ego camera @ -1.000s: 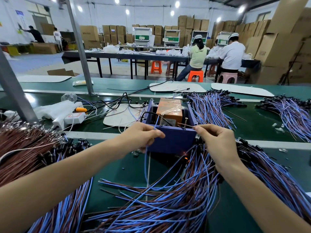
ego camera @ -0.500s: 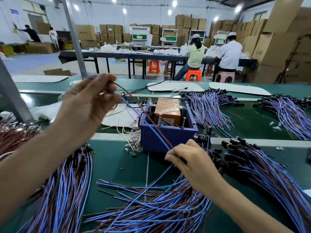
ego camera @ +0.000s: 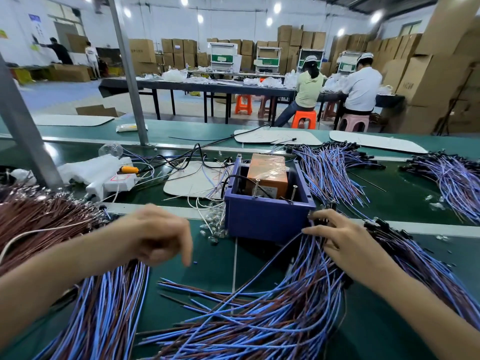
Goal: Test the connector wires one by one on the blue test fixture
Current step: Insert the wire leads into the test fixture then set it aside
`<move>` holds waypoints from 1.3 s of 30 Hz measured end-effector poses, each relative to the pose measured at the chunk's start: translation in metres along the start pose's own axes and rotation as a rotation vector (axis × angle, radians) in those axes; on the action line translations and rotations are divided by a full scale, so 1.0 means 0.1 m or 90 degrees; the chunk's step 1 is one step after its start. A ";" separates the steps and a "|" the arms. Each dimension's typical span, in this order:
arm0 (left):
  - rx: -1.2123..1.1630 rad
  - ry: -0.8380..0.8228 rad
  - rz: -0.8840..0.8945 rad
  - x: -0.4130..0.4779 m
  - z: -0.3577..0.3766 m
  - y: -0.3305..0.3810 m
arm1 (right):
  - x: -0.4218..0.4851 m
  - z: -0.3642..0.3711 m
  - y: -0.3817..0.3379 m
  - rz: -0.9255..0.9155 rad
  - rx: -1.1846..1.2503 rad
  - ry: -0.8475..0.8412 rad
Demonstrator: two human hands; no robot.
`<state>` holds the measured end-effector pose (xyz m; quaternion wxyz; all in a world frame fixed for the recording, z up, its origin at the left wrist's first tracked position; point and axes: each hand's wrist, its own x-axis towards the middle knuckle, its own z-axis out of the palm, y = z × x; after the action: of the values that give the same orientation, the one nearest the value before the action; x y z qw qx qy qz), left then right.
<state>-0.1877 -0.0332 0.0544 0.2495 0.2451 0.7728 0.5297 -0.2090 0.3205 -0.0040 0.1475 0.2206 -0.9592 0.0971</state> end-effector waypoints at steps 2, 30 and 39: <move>0.143 -0.016 0.049 0.07 0.16 0.03 | -0.01 0.03 0.05 0.054 0.075 0.101; 0.432 0.073 0.108 1.32 1.62 -0.51 | 0.30 0.64 0.15 0.234 0.154 0.287; 0.820 0.295 -0.201 0.38 0.14 -0.63 | 0.22 0.73 0.21 0.251 0.160 0.227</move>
<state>-0.2147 -0.0198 -0.0142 -0.0425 0.1094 0.9924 -0.0377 -0.2548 0.3119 -0.0676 0.2635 0.0263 -0.9231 0.2788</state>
